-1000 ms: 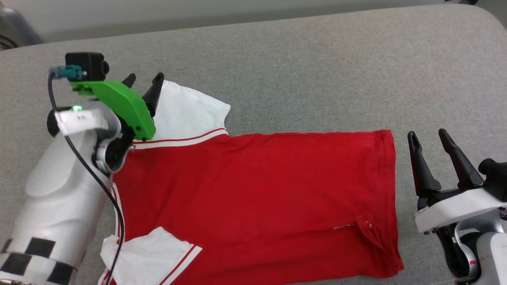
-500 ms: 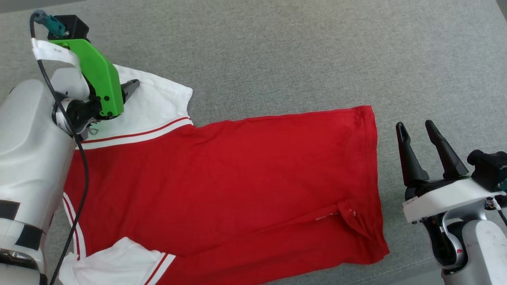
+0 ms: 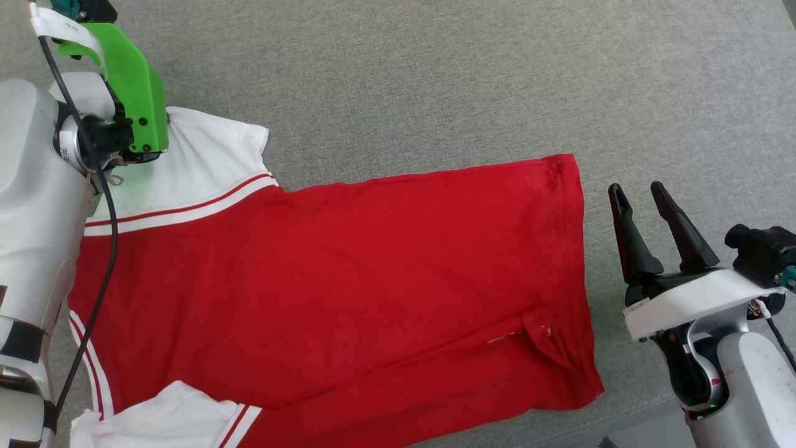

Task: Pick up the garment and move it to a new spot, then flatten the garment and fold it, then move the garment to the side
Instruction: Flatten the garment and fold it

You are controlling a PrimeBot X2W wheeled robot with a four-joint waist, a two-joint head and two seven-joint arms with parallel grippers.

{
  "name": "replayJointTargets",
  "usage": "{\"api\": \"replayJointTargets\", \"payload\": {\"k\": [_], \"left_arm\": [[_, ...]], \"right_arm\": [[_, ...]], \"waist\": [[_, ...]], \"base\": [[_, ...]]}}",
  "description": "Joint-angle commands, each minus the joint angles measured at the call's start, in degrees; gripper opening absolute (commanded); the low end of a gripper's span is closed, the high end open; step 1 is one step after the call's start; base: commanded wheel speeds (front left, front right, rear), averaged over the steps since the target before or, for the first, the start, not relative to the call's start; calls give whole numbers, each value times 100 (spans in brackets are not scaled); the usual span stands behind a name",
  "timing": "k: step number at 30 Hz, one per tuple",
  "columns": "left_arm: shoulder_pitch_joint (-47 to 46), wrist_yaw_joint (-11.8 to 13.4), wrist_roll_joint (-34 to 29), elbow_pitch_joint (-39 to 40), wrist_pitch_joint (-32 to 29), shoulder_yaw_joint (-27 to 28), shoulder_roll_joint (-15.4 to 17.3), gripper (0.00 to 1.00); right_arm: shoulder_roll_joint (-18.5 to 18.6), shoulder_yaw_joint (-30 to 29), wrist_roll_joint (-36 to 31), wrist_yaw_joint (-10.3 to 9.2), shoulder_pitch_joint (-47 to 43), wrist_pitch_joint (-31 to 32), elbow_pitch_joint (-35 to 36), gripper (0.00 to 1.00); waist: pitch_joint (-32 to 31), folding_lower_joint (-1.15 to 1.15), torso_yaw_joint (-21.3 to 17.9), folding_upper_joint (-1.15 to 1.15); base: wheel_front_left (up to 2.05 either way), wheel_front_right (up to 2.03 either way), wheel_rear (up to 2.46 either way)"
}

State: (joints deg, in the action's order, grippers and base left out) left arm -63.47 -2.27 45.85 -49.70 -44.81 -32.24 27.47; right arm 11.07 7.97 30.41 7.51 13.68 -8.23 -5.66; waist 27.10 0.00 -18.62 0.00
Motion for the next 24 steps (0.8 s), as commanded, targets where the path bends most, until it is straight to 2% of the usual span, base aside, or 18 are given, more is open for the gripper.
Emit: {"api": "replayJointTargets", "payload": {"k": [1, 6, 16, 20, 24], "left_arm": [[589, 53, -4, -306, -64, -189, -155, 0], [441, 21, -48, -215, 266, -152, -118, 0], [176, -182, -22, 179, 824, -114, -290, 0], [168, -246, -28, 373, 949, -170, -395, 0], [187, -278, -34, 574, 1004, -228, -465, 0]], "right_arm": [[81, 25, 91, -2, 153, 58, -37, 100], [417, 162, 538, -2, 380, 590, -226, 100], [1321, 702, 1274, -2, 1136, 2496, -925, 100], [1477, 986, 1430, -2, 1412, 3046, -1121, 100], [1563, 1223, 1465, -2, 1737, 3303, -1346, 100]], "waist": [[-57, 0, 39, 0], [-265, 0, 162, 0], [-611, 0, 755, 0], [-618, 0, 990, 0], [-574, 0, 1178, 0]], "base": [[0, 0, 0], [0, 0, 0], [0, 0, 0], [0, 0, 0], [0, 0, 0]]}}
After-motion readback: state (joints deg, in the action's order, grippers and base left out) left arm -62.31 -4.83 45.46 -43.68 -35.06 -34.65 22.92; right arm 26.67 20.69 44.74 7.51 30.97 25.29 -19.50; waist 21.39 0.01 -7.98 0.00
